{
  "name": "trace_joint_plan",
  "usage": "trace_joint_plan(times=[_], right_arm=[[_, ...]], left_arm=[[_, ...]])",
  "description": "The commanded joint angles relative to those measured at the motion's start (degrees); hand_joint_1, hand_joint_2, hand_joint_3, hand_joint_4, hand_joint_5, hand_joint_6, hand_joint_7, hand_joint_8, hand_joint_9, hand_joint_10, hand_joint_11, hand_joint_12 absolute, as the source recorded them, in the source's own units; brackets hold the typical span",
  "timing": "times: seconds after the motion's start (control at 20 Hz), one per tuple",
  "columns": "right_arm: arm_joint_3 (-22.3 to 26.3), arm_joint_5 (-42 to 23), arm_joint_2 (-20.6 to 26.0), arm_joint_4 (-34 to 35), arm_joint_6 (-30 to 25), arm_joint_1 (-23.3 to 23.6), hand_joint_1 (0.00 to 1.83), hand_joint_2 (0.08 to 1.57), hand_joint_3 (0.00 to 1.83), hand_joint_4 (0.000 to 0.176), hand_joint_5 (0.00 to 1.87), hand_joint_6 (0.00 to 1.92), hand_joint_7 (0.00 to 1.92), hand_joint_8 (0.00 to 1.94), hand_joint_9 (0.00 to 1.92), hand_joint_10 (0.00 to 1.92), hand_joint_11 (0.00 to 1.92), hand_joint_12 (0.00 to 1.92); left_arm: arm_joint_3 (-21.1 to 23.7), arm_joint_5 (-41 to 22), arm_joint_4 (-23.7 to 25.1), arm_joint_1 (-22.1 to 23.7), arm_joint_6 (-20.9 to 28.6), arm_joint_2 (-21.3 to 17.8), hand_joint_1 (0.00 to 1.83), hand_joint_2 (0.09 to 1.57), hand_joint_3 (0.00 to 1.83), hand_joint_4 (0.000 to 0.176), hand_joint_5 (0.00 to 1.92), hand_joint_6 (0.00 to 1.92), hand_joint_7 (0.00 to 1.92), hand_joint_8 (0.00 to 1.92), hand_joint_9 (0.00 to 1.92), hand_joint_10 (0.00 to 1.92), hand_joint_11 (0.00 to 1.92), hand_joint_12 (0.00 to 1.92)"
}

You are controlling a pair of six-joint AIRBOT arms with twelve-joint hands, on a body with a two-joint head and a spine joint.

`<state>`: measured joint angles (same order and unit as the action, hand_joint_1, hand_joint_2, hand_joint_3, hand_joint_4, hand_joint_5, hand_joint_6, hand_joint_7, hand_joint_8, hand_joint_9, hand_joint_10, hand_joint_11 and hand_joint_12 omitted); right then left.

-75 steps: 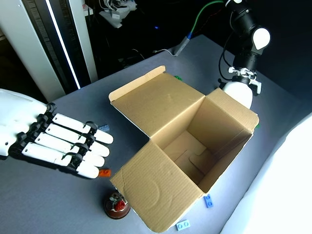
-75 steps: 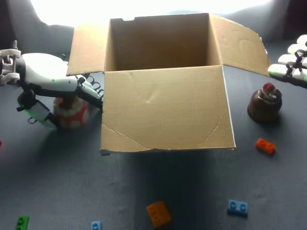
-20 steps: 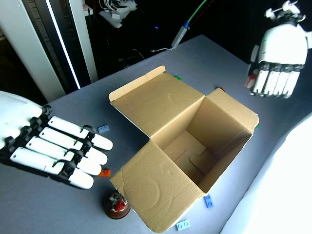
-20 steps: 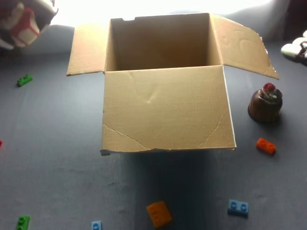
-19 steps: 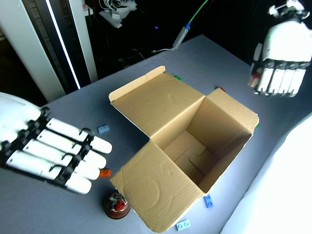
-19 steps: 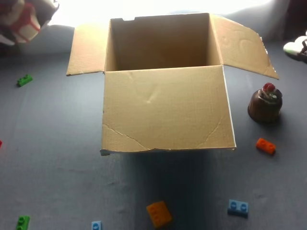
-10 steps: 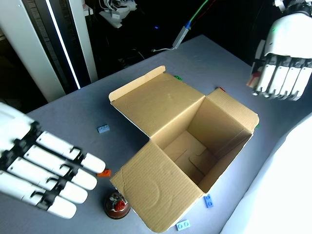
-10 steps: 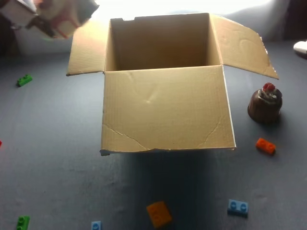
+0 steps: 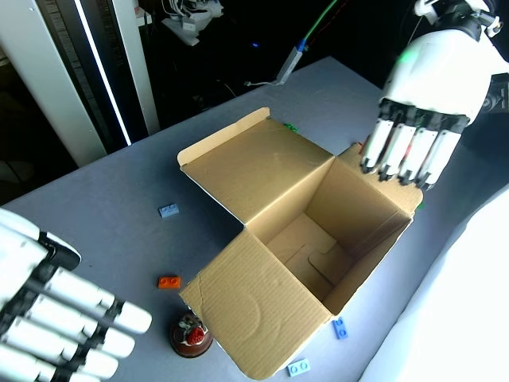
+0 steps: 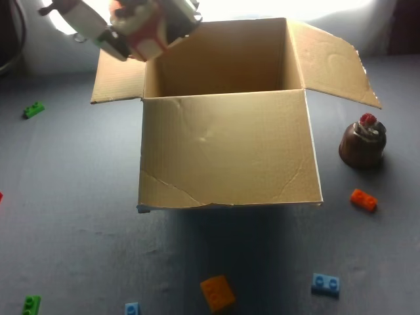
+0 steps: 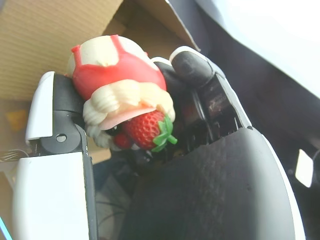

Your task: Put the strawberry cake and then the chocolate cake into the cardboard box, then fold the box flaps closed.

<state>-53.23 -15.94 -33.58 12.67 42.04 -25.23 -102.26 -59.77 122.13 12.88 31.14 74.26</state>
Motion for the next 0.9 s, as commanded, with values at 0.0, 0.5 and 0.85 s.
trace_joint_plan(times=[0.0,0.5,0.85], right_arm=[[-1.2,-4.8,0.1,0.3,-1.5,0.5,1.03,0.99,0.00,0.019,0.01,0.00,0.10,0.00,0.11,0.00,0.00,0.41],[-5.2,-4.2,-4.6,0.3,-6.3,1.8,1.03,1.00,0.00,0.016,0.04,0.00,0.12,0.00,0.12,0.00,0.00,0.40],[-9.9,-4.2,-9.9,0.2,-8.6,2.3,1.00,1.00,0.00,0.016,0.01,0.00,0.08,0.00,0.09,0.00,0.00,0.27]], left_arm=[[-0.3,1.8,-3.9,-0.1,-0.4,0.4,1.29,1.32,0.00,0.000,0.63,1.39,0.52,1.73,0.58,1.78,0.41,1.92],[-4.3,3.4,-3.9,-2.9,-1.9,8.0,1.29,1.32,0.00,0.000,0.59,1.42,0.55,1.69,0.61,1.77,0.37,1.92],[-4.7,4.9,-2.7,-4.3,-3.0,9.7,0.70,1.11,0.00,0.009,0.34,0.34,0.43,0.30,0.30,0.84,0.07,1.57]])
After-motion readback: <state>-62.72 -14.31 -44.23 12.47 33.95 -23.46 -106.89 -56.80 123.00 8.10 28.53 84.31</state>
